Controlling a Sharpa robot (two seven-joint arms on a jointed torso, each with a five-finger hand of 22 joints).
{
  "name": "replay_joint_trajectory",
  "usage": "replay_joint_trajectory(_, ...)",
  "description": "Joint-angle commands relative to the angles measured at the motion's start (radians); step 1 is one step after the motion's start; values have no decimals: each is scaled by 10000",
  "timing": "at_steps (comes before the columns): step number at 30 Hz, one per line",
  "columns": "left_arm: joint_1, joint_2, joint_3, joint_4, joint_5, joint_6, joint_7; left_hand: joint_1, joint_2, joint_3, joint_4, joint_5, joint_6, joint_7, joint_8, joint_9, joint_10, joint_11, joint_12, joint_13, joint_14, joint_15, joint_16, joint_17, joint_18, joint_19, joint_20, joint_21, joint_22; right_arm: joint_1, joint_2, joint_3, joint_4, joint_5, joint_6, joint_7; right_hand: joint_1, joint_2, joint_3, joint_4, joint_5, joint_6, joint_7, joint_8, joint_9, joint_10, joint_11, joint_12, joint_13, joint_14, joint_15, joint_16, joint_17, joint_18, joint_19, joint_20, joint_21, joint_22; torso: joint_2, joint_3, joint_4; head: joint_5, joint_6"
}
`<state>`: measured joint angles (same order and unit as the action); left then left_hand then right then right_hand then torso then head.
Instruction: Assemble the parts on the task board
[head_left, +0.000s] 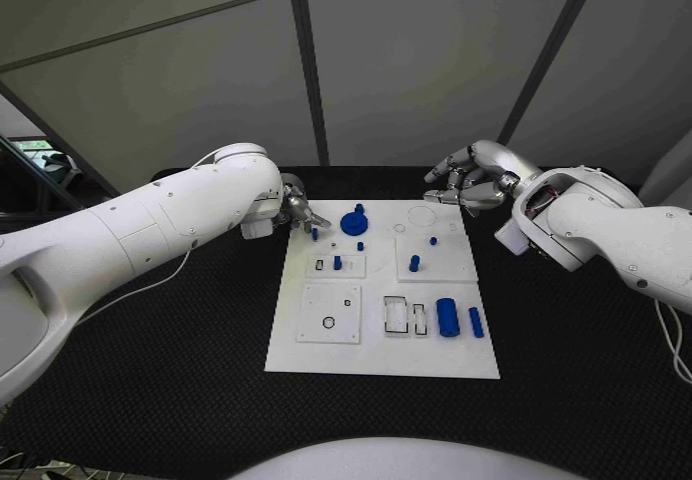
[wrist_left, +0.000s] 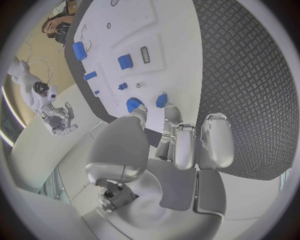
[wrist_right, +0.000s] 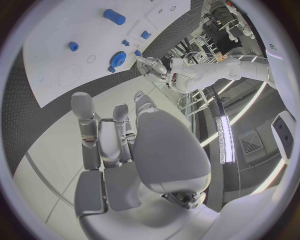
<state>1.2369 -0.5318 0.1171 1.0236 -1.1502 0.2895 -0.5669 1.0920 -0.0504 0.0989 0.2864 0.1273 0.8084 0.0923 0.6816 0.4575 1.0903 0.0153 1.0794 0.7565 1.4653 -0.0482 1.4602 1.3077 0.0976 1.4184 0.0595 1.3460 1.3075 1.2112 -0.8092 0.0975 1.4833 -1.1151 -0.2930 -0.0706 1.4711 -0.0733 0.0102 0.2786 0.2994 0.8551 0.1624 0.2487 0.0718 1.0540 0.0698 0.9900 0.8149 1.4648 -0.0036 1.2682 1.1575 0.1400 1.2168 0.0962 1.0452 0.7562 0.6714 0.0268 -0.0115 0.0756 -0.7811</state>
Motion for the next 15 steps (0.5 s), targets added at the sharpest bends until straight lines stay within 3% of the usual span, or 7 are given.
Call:
replay_joint_trajectory(1, 22, 6, 1, 5, -134, 285, 65, -5, 101, -55, -12, 41, 87, -26, -42, -14, -17, 35, 63, 6, 606, 45, -27, 1259, -296, -20, 68, -23, 140, 15, 17, 8, -5, -28, 53, 17, -14, 34, -18, 44, 45, -25, -22, 52, -11, -12, 21, 4, 2, 20, -44, -23, 12, 79, 22, 5, -21, 2, 1, -3, 6, -1, -3)
replay_joint_trajectory(15, 22, 34, -1, -74, -138, 409, -8, 423, 352, -87, -86, 77, 230, -57, -47, -123, -11, 9, 108, 28, 608, 27, -18, 1266, -303, 2, 60, -2, 196, 15, 43, 8, -24, -28, 79, 19, -8, 44, -16, 42, 57, -23, -23, 59, -10, -2, 19, 16, 9, 23, -45, -23, 15, 80, 26, 4, -26, -1, 0, 0, 3, 2, -39)
